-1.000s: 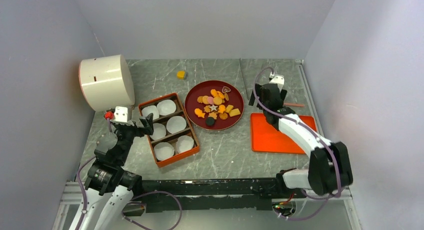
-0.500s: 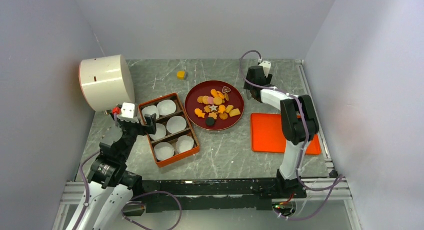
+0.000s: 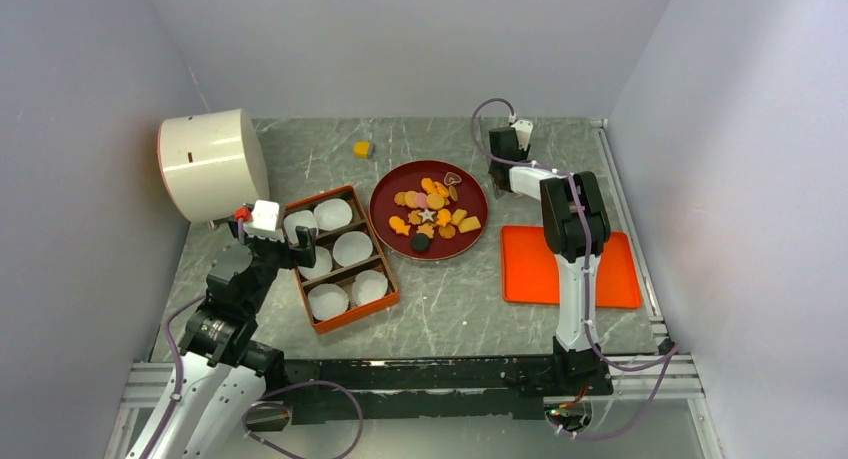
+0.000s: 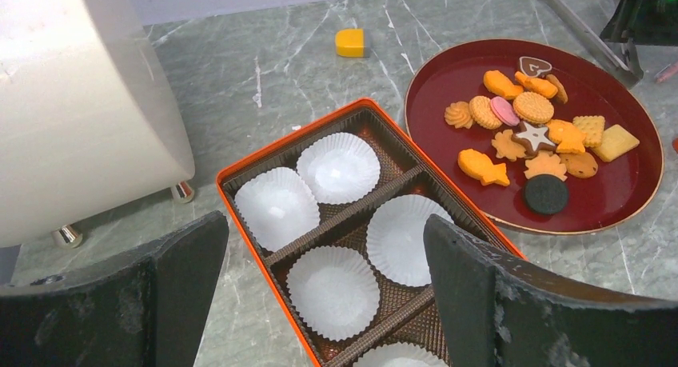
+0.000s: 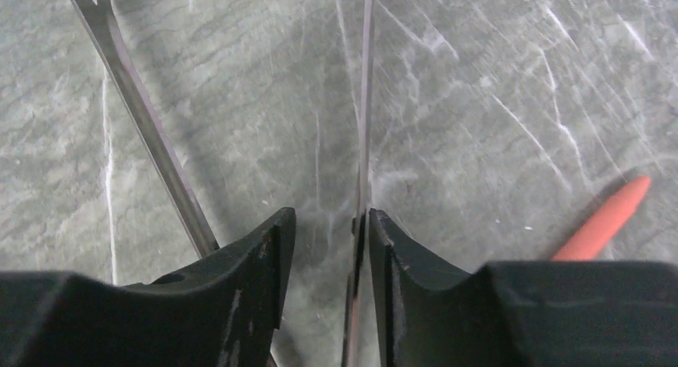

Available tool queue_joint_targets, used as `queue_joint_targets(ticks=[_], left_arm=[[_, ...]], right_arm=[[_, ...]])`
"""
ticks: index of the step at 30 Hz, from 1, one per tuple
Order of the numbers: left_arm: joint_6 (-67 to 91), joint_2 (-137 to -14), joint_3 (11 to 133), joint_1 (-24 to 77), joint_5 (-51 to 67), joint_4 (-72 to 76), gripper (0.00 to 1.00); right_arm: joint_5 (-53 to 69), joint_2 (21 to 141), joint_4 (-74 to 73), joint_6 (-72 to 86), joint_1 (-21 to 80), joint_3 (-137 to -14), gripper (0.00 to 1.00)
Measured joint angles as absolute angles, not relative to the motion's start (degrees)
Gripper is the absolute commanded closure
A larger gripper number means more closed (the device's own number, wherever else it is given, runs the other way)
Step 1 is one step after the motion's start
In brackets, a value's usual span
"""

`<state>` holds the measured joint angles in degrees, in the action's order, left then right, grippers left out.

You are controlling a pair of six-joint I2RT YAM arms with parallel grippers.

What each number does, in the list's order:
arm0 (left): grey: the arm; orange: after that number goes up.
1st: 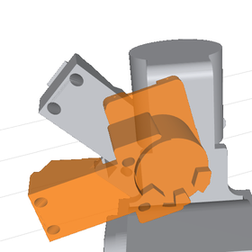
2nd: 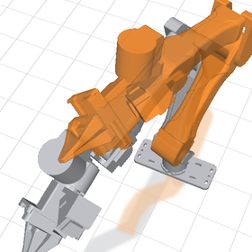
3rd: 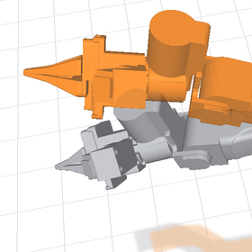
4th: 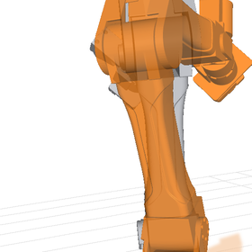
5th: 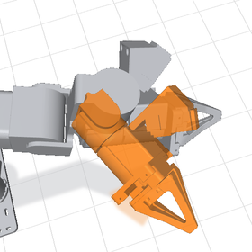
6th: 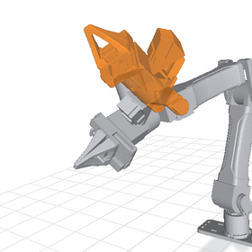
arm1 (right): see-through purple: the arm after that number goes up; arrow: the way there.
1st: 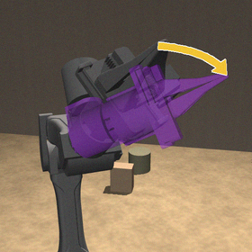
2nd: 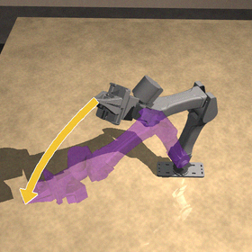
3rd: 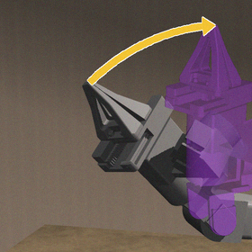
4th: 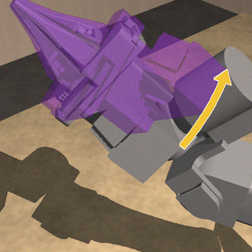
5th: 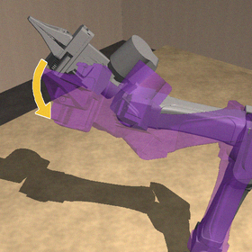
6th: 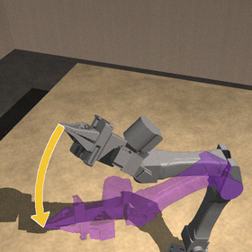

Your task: Pack the cookies

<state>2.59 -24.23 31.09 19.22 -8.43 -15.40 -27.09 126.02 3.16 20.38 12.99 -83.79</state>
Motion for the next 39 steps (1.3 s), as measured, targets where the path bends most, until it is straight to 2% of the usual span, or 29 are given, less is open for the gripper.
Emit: queue_joint_targets(ticks=[5, 9, 18, 27, 39], left_arm=[[2.57, -24.36, 31.09, 19.22, -8.4, -15.4, 0.03], [2.61, -24.99, 31.11, 19.22, -8.4, -15.4, 0.03], [5.17, -27.33, 31.35, 19.22, -7.01, -12.8, 0.03], [11.0, -33.19, 32.82, 19.22, -1.28, -8.21, 0.03], [22.31, -38.22, 33.15, 19.22, 8.1, 2.35, 0.03]], right_arm=[[-27.49, 128.73, 3.03, 20.03, 12.93, -87.09, 0.87], [-27.4, 129.16, 2.92, 20.58, 12.69, -87.83, 1.0], [-25.12, 124.51, 3.01, 22.92, 12.19, -83.48, 1.0], [-18.61, 106.87, 4.97, 28.01, 11.2, -71.0, 1.0], [-2.87, 88.6, 11.55, 38.54, 11.07, -54.35, 1.0]])
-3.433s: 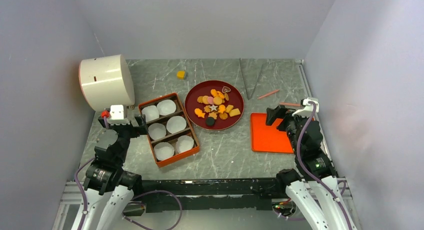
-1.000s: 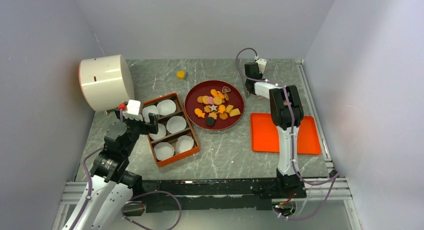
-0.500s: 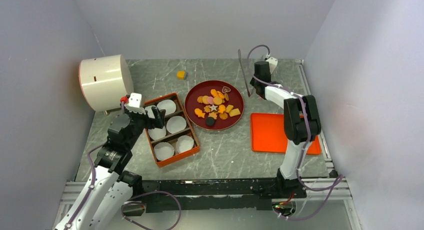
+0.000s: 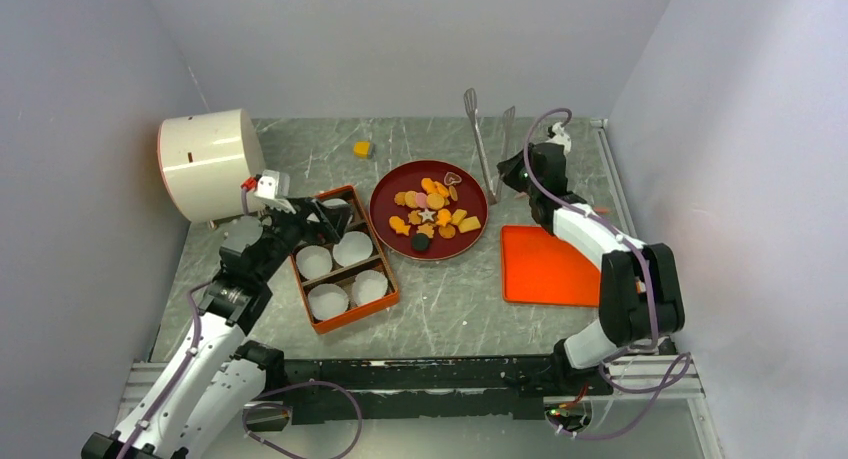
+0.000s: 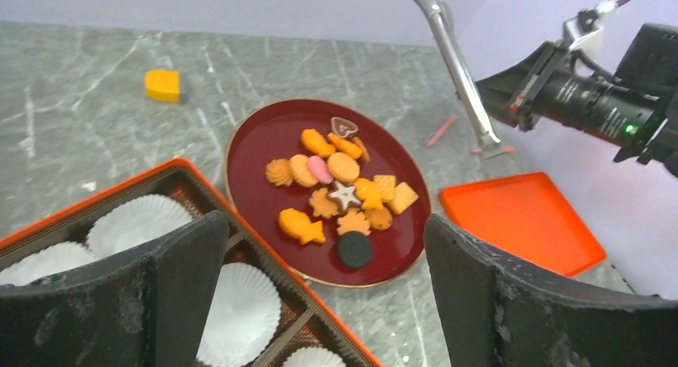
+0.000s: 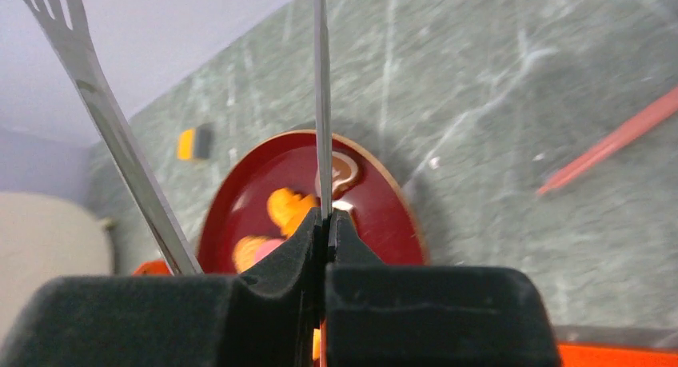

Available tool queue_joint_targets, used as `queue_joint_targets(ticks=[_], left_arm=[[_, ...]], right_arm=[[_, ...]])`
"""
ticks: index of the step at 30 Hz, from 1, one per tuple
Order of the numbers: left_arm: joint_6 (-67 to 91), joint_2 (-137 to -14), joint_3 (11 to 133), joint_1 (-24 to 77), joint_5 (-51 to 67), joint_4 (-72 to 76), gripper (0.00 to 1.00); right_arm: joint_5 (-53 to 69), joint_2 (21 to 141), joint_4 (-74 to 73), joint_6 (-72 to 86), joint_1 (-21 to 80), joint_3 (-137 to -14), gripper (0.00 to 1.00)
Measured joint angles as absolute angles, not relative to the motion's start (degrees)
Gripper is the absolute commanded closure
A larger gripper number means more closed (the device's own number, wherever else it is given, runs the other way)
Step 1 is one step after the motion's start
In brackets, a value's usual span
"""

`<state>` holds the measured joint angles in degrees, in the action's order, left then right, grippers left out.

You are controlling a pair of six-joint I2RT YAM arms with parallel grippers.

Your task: Pack the cookies

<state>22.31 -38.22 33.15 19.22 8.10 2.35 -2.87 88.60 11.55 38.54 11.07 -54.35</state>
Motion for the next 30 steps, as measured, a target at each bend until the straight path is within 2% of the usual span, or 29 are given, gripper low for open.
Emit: queue_joint_targets(ticks=[13, 21, 30], left_arm=[[40.75, -50.41, 33.01, 19.57, 18.68, 22.24, 0.03], [49.41, -57.41, 33.01, 23.09, 21.71, 35.83, 0.03], [53.19, -62.89, 33.04, 27.59, 21.04, 42.04, 0.03]], right_arm=[[13.13, 79.88, 25.02, 51.4, 13.65, -43.05, 1.0], [17.82, 79.66, 31.79, 56.23, 19.33, -42.63, 1.0], [21.67, 83.05, 39.66, 61.17, 25.56, -42.81, 1.0]])
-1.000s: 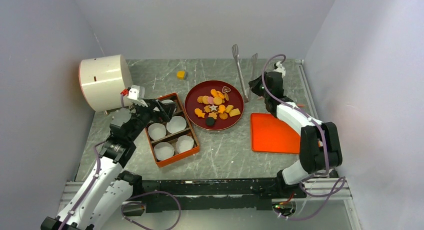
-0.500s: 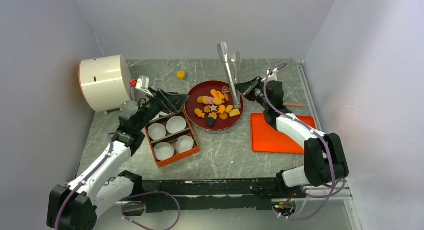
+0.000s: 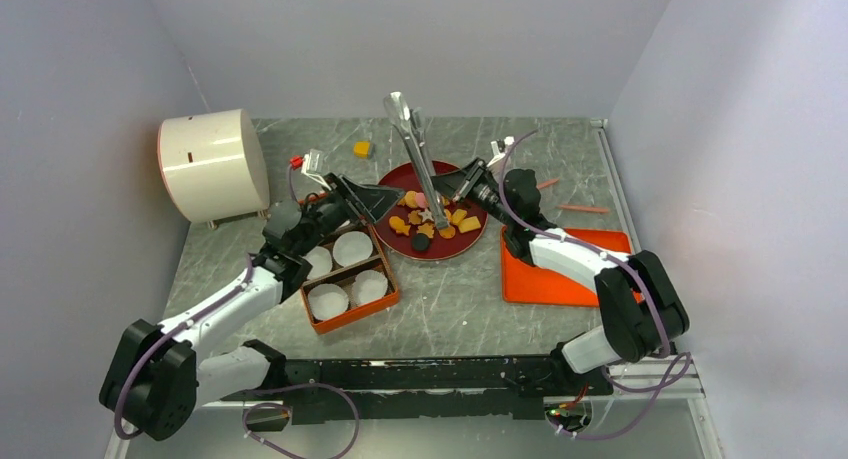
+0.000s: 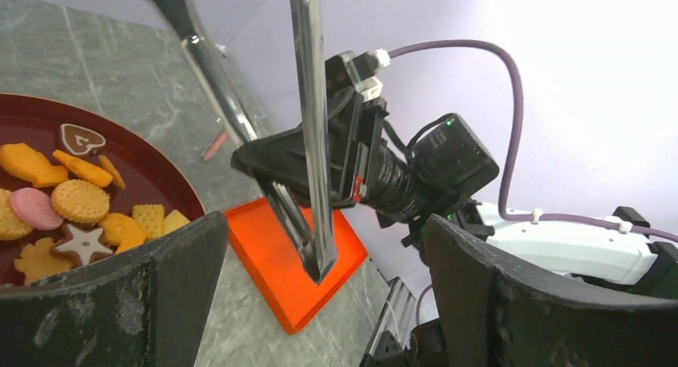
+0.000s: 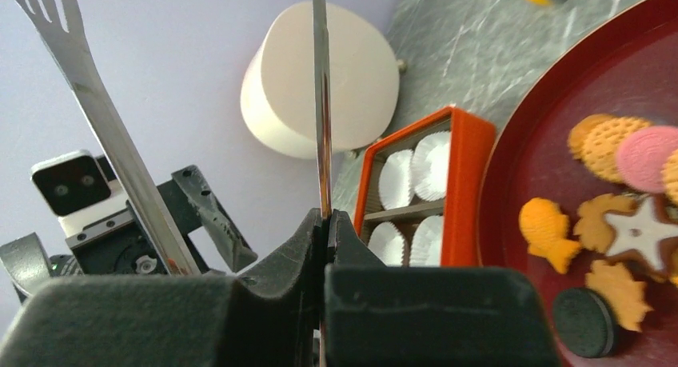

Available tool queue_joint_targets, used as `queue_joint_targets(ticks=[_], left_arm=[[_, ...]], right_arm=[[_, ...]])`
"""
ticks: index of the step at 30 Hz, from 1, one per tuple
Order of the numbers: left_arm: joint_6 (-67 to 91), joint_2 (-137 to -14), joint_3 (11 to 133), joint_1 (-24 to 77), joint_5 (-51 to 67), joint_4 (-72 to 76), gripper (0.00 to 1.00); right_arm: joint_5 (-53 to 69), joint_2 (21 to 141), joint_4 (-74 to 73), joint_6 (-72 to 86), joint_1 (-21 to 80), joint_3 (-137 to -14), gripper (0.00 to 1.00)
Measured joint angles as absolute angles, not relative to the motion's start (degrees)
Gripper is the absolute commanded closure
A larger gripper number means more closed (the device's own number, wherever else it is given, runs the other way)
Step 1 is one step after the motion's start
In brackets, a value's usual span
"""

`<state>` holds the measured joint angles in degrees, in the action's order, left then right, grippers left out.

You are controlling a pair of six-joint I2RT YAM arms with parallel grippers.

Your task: Pack the cookies

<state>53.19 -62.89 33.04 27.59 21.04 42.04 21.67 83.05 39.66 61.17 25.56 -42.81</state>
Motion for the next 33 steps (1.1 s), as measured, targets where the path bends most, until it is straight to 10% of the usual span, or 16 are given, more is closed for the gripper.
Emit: queue_joint_targets(ticks=[33], left_arm=[[62.78, -81.73, 37.93, 32.36, 13.52, 60.64, 0.03]], right_arm=[[25.34, 88.44, 51.77, 70.22, 28.67, -44.14, 1.0]])
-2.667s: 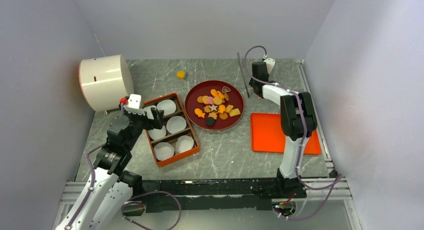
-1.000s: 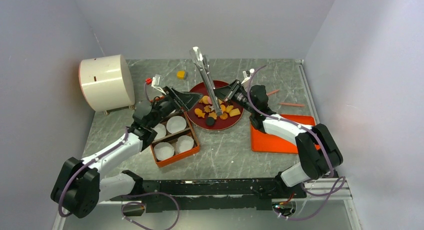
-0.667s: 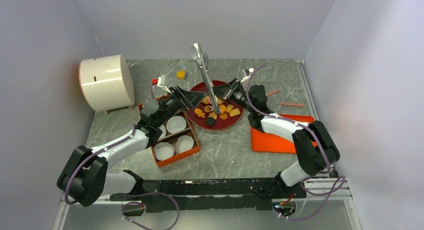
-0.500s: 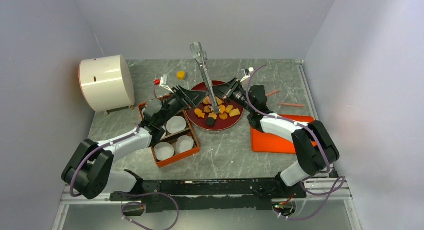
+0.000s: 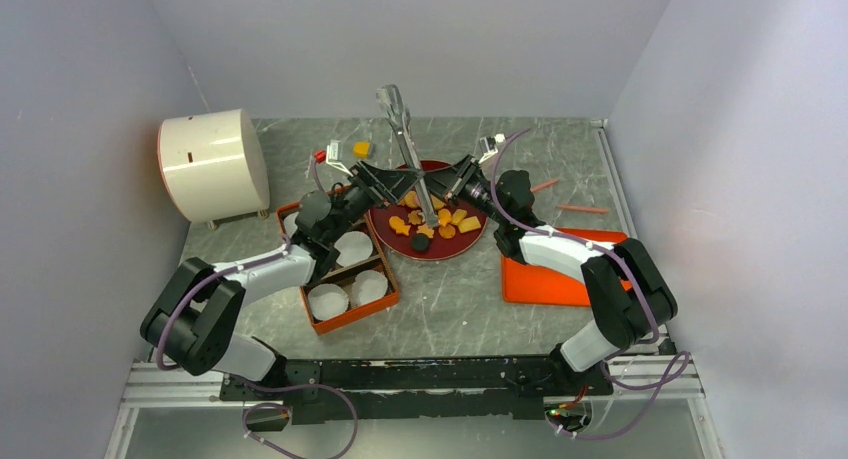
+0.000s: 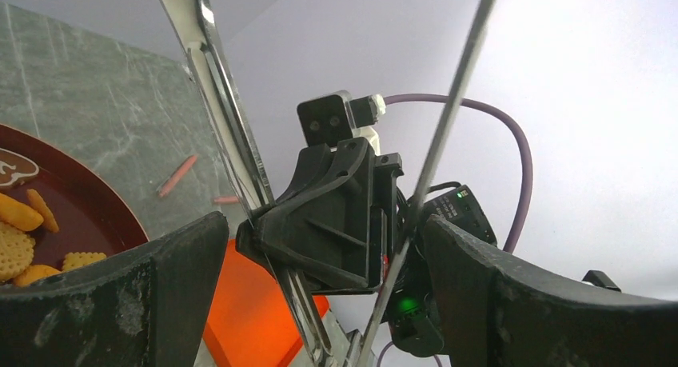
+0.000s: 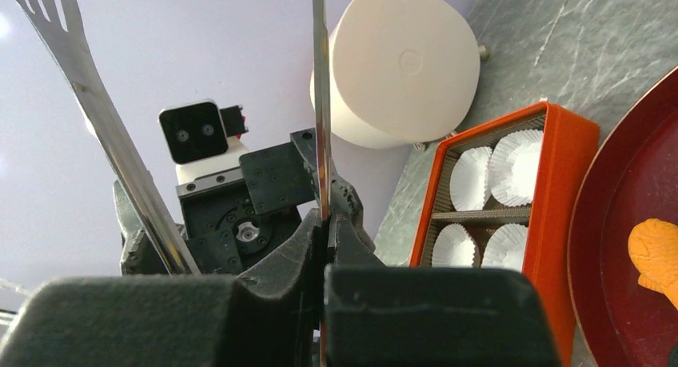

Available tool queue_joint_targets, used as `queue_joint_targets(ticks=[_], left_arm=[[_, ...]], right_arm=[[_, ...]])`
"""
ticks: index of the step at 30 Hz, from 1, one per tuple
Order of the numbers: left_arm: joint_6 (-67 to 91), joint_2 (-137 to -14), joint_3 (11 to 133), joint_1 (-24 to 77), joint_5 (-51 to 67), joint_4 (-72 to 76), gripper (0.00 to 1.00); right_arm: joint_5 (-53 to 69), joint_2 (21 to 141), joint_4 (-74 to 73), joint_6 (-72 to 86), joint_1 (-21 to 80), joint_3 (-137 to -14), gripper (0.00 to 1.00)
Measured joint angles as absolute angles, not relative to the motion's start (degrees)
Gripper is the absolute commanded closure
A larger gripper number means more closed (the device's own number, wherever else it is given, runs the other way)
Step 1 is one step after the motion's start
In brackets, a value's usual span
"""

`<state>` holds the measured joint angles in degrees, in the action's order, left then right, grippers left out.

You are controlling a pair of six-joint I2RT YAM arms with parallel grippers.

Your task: Pack the cookies

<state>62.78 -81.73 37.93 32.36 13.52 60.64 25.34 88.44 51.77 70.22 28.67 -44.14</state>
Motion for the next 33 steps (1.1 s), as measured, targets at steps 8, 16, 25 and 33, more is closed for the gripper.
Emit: queue_joint_targets(ticks=[8, 16, 25, 33], left_arm=[[65.54, -84.75, 37.95, 32.53, 13.37, 64.42, 0.03], [67.18, -86.02, 38.39, 33.47, 13.1, 67.61, 0.03], [68.88, -87.72, 38.41, 34.33, 12.03, 71.33, 0.03], [70.35, -88.03, 38.39, 34.76, 10.41, 71.75, 0.12]], right_arm=[[27.31, 88.44, 53.19, 71.0, 28.67, -44.14, 1.0], [27.55, 88.47, 53.21, 71.13, 28.71, -44.14, 1.0], [27.33, 88.58, 52.75, 71.07, 29.02, -44.14, 1.0], [27.14, 88.55, 52.82, 70.78, 29.21, -44.14, 0.97]])
